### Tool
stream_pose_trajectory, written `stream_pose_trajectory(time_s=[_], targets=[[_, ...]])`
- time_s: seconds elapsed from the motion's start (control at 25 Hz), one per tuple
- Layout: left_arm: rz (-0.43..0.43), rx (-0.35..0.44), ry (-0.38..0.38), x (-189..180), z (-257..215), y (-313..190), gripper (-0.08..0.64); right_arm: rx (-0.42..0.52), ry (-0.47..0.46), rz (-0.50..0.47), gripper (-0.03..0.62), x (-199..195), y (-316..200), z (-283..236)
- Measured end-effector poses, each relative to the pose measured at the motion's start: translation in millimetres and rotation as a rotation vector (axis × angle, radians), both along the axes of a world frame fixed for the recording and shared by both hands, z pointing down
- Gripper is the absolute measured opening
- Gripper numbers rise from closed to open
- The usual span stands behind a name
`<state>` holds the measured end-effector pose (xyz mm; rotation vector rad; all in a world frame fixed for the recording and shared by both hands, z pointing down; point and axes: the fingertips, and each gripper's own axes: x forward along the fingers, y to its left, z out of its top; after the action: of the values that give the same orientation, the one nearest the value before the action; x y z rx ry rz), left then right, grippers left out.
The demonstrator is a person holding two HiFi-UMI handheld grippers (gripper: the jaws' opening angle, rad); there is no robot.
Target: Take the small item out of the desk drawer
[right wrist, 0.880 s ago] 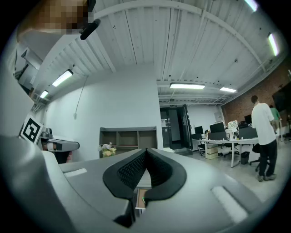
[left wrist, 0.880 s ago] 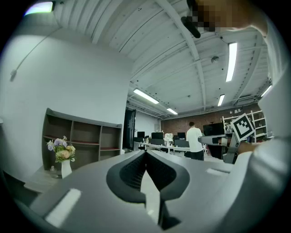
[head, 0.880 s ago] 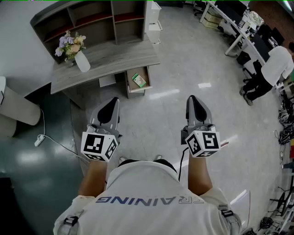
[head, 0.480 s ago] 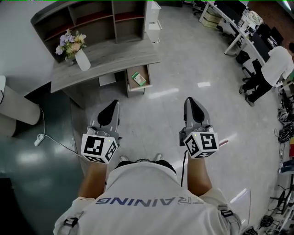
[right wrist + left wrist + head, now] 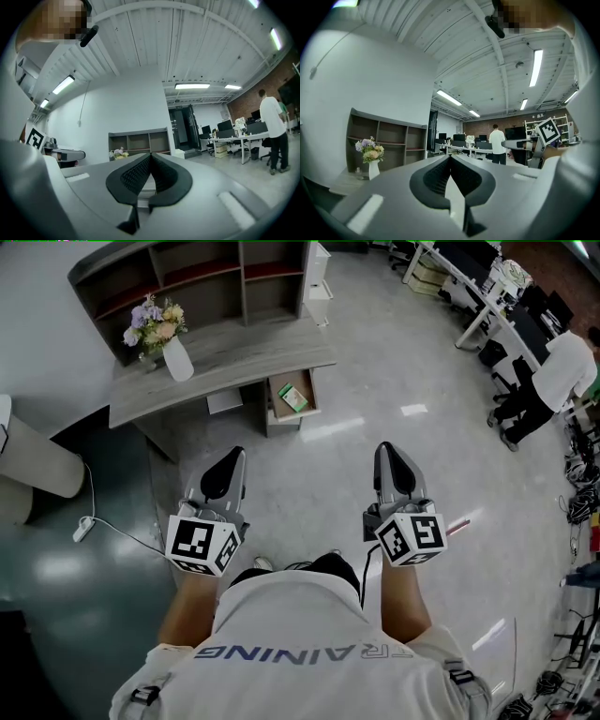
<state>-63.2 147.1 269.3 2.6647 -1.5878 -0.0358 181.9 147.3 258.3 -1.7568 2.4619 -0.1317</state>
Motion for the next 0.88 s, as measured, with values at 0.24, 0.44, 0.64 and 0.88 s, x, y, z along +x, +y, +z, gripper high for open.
stream_pose_trajectory(time_s=[0.24, 0.44, 0.64, 0.88], targets=[[0.005, -0.032, 0.010, -34, 14, 2, -0.002, -0.045, 0.008, -0.013, 0.014, -39, 3, 19], [0.028, -0.041, 0.013, -38, 20, -13, -0.002, -0.063, 0.010, -0.004, 0.014, -44, -11, 23], [0.035, -0.050, 0.006, -31, 24, -40, -0.002, -0.105, 0.025, -0.017, 0.014, -37, -38, 34], [0.020, -0.052, -0.025, -20, 21, -86, -0.002, -0.116, 0.000, -0.035, 0.014, -23, -93, 34]])
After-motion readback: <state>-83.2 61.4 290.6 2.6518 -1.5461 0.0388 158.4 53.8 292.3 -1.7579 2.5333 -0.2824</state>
